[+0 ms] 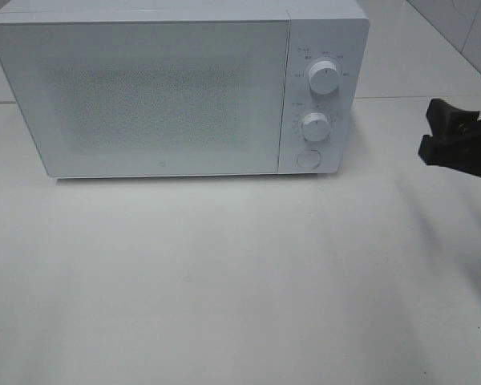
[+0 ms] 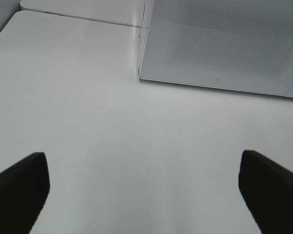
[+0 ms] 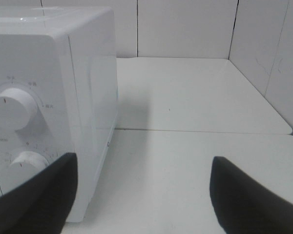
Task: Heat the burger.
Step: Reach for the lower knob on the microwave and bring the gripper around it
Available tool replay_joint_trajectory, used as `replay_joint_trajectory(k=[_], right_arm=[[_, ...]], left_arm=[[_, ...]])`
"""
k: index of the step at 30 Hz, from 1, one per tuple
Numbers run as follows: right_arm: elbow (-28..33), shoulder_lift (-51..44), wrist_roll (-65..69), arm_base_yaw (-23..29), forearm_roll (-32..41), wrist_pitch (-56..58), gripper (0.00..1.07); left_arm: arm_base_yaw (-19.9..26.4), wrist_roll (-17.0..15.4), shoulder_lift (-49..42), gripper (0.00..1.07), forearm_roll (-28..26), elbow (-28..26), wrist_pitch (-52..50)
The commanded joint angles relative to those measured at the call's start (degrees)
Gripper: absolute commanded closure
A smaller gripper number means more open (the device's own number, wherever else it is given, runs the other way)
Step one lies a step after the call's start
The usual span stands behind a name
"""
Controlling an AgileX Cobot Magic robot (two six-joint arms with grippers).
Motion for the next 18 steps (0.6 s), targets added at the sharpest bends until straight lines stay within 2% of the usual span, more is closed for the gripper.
replay_joint_trajectory(k=[1,2,4,5,10,18], right_arm=[[-0.11,4.7,-8.02,7.51,11.97,-7.1,0.36],[-0.11,4.7,-8.02,7.51,11.97,-7.1,0.36],[-0.11,7.39,-8.37,12.49,18.16,-11.34,0.36],[-0.11,7.39,-8.37,12.49,18.16,-11.34,0.36],[-0.11,11.06,-8.19,21.37,24.29,-16.1,0.36],[-2.46,14.04,-8.02,27.62,29.28,-16.84,0.36]], left_arm=[[0.17,0.11,-1.43,0.09,0.23,0.34,0.0],[0.17,0.11,-1.43,0.09,0.23,0.34,0.0],[0.17,0.11,-1.43,0.09,0.23,0.34,0.0],[0.17,0.11,-1.43,0.09,0.23,0.34,0.0],[0.17,0.11,-1.43,0.09,0.23,0.34,0.0],[0.17,0.11,-1.43,0.09,0.23,0.34,0.0]])
